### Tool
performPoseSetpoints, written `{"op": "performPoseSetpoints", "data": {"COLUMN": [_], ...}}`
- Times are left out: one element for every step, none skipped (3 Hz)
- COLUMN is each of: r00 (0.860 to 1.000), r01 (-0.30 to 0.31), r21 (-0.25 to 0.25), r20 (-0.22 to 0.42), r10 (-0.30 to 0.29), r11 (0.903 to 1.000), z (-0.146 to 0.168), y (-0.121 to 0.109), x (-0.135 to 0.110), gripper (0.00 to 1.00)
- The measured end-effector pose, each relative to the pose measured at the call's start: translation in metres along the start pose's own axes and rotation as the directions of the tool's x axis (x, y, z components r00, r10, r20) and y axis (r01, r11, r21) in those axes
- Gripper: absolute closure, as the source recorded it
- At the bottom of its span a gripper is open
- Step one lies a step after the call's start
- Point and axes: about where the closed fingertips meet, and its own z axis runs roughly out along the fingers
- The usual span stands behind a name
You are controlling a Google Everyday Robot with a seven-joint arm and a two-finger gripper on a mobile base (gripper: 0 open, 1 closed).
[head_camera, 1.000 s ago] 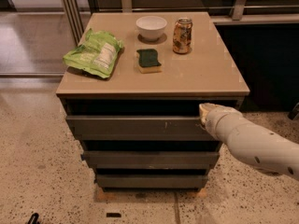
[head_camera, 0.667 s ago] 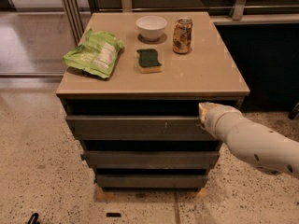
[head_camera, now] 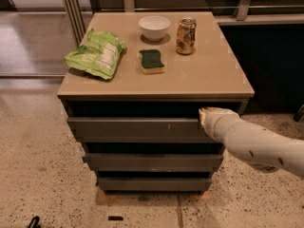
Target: Open top drawer
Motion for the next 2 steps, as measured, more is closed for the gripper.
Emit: {"op": "performPoseSetpoints", "data": {"r00": [0.997,0.986], "r01": [0.066,0.153], "r21": [-0.012,-0.018], "r20": [-0.024,-0.062], "r10": [-0.066,-0.153], "r11": [0.9977,0.9881], "z": [0.02,0.041], "y": [-0.002,-0.009], "x": [0.005,0.011], "gripper": [1.0,1.0]}}
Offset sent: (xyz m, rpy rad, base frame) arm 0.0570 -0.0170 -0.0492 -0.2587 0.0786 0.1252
